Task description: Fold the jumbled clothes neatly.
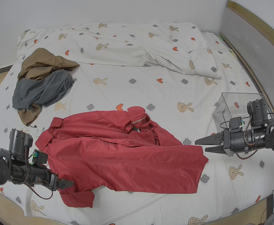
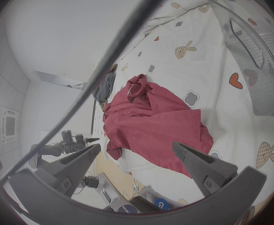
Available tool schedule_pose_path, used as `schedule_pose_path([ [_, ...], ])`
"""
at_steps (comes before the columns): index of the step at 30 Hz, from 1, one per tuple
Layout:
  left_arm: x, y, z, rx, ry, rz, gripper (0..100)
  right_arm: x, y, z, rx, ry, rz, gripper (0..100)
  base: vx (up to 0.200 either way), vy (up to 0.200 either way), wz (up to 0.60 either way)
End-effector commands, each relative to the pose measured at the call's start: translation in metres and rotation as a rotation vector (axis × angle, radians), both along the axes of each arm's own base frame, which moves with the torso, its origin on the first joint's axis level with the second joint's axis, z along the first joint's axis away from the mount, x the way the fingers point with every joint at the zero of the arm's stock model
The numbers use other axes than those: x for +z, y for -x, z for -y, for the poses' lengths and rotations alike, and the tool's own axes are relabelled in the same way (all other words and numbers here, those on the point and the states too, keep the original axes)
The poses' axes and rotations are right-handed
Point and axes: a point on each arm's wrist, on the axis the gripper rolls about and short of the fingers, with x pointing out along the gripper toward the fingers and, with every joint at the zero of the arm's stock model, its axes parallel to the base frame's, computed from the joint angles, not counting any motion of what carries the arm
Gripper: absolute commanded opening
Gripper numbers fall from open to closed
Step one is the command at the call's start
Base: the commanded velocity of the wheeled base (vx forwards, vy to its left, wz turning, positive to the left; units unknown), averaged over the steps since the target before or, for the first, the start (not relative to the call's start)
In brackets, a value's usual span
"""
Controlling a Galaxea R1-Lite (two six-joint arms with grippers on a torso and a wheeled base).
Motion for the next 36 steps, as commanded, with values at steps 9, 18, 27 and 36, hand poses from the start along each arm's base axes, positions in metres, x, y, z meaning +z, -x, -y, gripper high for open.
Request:
schedule_pose_path([
  [9, -0.056, 0.038, 0.028, -0.380, -0.172, -0.002, 100, -0.004, -0.001, -0.001, 0.007, 0.000, -0.016, 100, 0.000, 0.000, 0.00],
  [18, -0.065, 0.039, 0.038, -0.442, -0.175, -0.035, 100, -0.007, -0.002, -0.002, 0.007, 0.002, -0.025, 100, 0.000, 0.000, 0.00],
  [27, -0.090, 0.027, 0.041, -0.435, -0.178, -0.034, 100, -0.007, -0.002, -0.003, 0.012, 0.004, -0.026, 100, 0.000, 0.000, 0.00],
  [36, -0.100, 0.037, 0.036, -0.436, -0.190, -0.014, 0, -0.007, -0.002, -0.003, 0.013, 0.003, -0.025, 100, 0.000, 0.000, 0.00],
])
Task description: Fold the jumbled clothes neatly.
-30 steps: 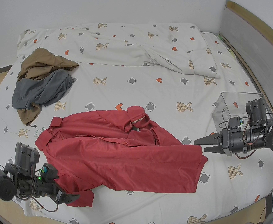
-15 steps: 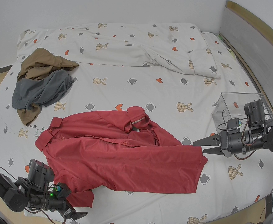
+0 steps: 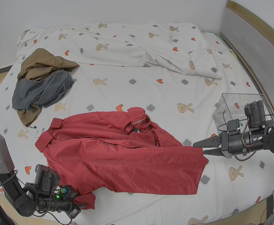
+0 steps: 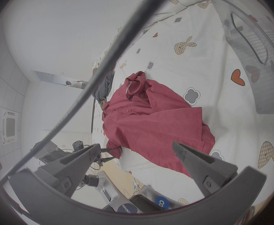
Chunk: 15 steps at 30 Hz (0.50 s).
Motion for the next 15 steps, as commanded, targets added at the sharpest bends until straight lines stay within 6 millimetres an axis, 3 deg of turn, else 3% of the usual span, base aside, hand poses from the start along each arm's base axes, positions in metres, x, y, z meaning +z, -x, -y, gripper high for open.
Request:
schedule_pose_path([
  [1, -0.010, 0.010, -0.006, 0.008, -0.027, -0.061, 0, 0.000, 0.000, 0.000, 0.001, -0.001, 0.000, 100, 0.000, 0.000, 0.00],
  [8, 0.005, 0.026, -0.011, 0.010, -0.010, -0.025, 0, 0.000, 0.000, 0.000, 0.002, 0.000, -0.002, 100, 0.000, 0.000, 0.00],
  [15, 0.012, 0.036, -0.014, 0.007, -0.033, -0.108, 0, -0.001, 0.000, -0.001, 0.005, 0.000, -0.005, 100, 0.000, 0.000, 0.00],
])
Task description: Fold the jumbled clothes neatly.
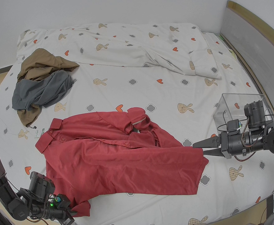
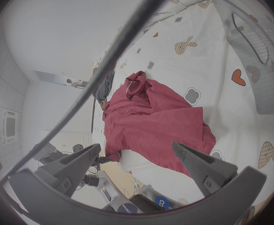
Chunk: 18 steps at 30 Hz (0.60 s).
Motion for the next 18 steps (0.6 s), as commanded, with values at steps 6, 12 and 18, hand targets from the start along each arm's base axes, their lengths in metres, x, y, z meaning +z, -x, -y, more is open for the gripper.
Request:
schedule_pose_path([
  [6, 0.021, -0.001, 0.002, -0.016, 0.014, -0.087, 0, -0.001, 0.000, -0.002, 0.007, 0.000, -0.004, 100, 0.000, 0.000, 0.00],
  [12, 0.036, -0.012, 0.009, -0.057, 0.099, -0.296, 0, -0.001, 0.000, -0.002, 0.006, 0.001, -0.004, 100, 0.000, 0.000, 0.00],
  [18, 0.034, -0.015, 0.010, -0.053, 0.103, -0.321, 0, -0.002, 0.000, -0.001, 0.006, 0.001, -0.005, 100, 0.000, 0.000, 0.00],
])
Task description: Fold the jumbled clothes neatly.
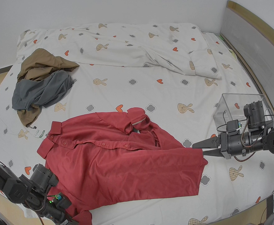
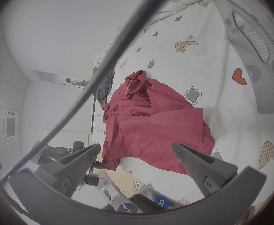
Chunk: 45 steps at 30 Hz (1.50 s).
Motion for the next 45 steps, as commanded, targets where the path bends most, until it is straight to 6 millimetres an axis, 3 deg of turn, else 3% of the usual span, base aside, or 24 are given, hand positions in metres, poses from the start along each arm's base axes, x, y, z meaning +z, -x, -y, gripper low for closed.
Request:
schedule_pose_path([
  [1, 0.006, -0.009, 0.003, 0.003, 0.025, 0.023, 0, -0.001, 0.000, 0.000, -0.001, 0.002, -0.003, 100, 0.000, 0.000, 0.00],
  [2, 0.006, -0.009, 0.003, 0.007, 0.023, 0.020, 0, -0.001, 0.000, 0.000, -0.001, 0.002, -0.003, 100, 0.000, 0.000, 0.00],
  [3, 0.006, -0.009, 0.003, 0.007, 0.023, 0.020, 100, -0.001, 0.000, 0.000, -0.002, 0.002, -0.003, 100, 0.000, 0.000, 0.00],
  [9, 0.006, -0.009, -0.003, 0.034, 0.022, 0.019, 100, -0.002, 0.001, 0.001, -0.008, 0.007, -0.008, 100, 0.000, 0.000, 0.00],
  [13, 0.019, -0.006, -0.009, 0.065, 0.022, 0.024, 100, -0.009, 0.002, 0.005, -0.023, 0.015, -0.033, 100, 0.000, 0.000, 0.00],
  [16, 0.042, -0.007, -0.017, 0.116, 0.047, 0.084, 100, -0.023, -0.002, 0.006, -0.032, 0.030, -0.082, 100, 0.000, 0.000, 0.00],
  [17, 0.058, -0.007, -0.022, 0.150, 0.082, 0.132, 100, -0.033, 0.001, 0.010, -0.033, 0.043, -0.114, 100, 0.000, 0.000, 0.00],
  [18, 0.058, -0.007, -0.022, 0.150, 0.082, 0.132, 100, -0.033, 0.001, 0.010, -0.033, 0.043, -0.114, 100, 0.000, 0.000, 0.00],
  [19, 0.082, -0.007, -0.027, 0.178, 0.175, 0.191, 100, -0.045, 0.009, 0.012, 0.003, 0.083, -0.119, 100, 0.000, 0.000, 0.00],
  [20, 0.085, -0.007, -0.027, 0.182, 0.191, 0.197, 100, -0.047, 0.009, 0.013, 0.011, 0.091, -0.116, 100, 0.000, 0.000, 0.00],
  [24, 0.131, -0.009, -0.031, 0.238, 0.446, 0.250, 100, -0.085, 0.016, 0.015, 0.147, 0.206, -0.099, 100, 0.000, 0.000, 0.00],
  [27, 0.143, -0.014, -0.030, 0.288, 0.486, 0.252, 100, -0.093, 0.017, 0.014, 0.176, 0.230, -0.104, 100, 0.000, 0.000, 0.00],
  [28, 0.157, -0.022, -0.029, 0.371, 0.532, 0.237, 100, -0.096, 0.019, 0.014, 0.181, 0.232, -0.115, 100, 0.000, 0.000, 0.00],
  [32, 0.177, -0.041, -0.027, 0.541, 0.612, 0.160, 100, -0.101, 0.026, 0.014, 0.185, 0.231, -0.080, 100, 0.000, 0.000, 0.00],
  [35, 0.183, -0.057, -0.026, 0.682, 0.656, 0.053, 100, -0.107, 0.030, 0.011, 0.192, 0.230, -0.046, 100, 0.000, 0.000, 0.00],
  [38, 0.174, -0.067, -0.025, 0.740, 0.651, -0.017, 100, -0.114, 0.032, 0.011, 0.189, 0.241, -0.029, 100, 0.000, 0.000, 0.00],
  [45, 0.167, -0.068, -0.024, 0.741, 0.639, -0.037, 100, -0.130, 0.042, 0.003, 0.202, 0.291, -0.018, 100, 0.000, 0.000, 0.00],
])
